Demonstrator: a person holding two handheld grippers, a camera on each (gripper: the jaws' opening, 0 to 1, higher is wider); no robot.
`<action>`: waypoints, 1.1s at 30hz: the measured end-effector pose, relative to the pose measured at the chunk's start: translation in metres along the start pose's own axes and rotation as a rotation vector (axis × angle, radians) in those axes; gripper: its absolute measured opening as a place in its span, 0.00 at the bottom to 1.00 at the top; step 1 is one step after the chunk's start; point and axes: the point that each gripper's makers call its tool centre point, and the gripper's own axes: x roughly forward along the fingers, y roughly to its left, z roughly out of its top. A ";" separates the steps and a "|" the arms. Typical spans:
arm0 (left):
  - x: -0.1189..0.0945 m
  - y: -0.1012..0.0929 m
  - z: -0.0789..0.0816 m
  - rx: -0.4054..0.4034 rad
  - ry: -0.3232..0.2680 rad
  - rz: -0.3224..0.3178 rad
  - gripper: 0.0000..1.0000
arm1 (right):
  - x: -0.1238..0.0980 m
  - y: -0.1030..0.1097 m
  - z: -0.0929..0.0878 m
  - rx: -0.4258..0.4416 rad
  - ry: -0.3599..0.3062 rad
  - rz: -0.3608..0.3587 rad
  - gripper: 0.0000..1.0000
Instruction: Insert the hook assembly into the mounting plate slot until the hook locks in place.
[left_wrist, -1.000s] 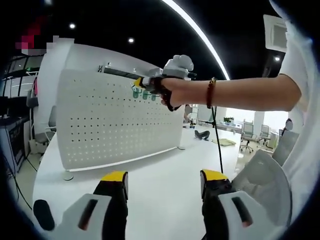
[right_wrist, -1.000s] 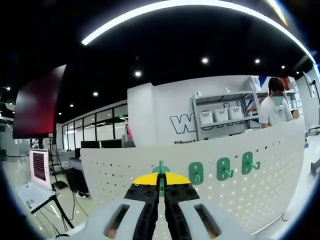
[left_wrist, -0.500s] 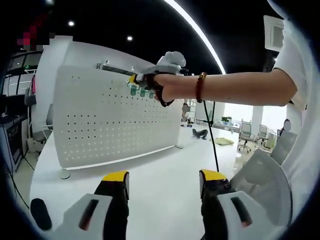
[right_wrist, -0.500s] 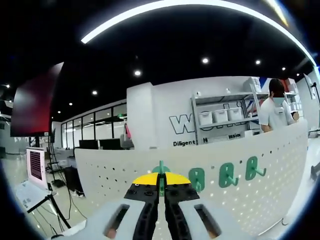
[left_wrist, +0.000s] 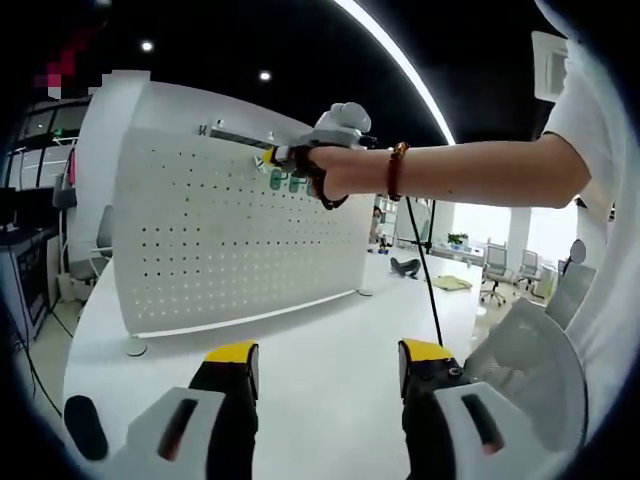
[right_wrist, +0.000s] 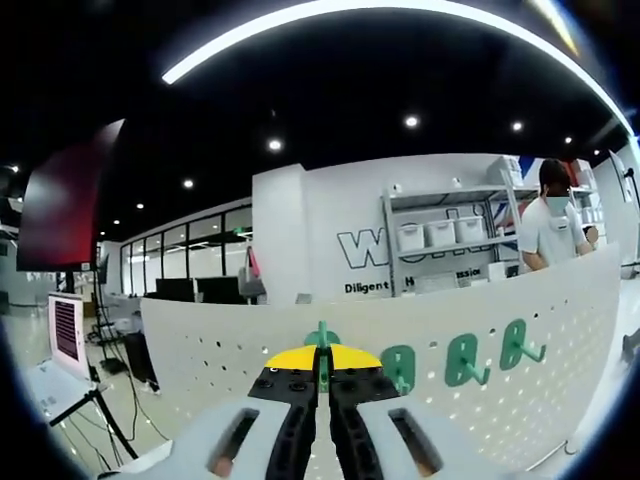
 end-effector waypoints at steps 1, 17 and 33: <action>0.000 0.000 0.000 0.002 0.002 0.000 0.58 | 0.001 0.001 -0.002 -0.008 0.006 -0.004 0.01; -0.001 0.004 -0.001 -0.002 0.004 0.005 0.58 | 0.003 -0.001 -0.019 -0.023 0.066 -0.049 0.01; -0.005 0.009 -0.002 -0.011 0.001 0.019 0.58 | 0.005 -0.001 -0.025 -0.006 0.081 -0.111 0.01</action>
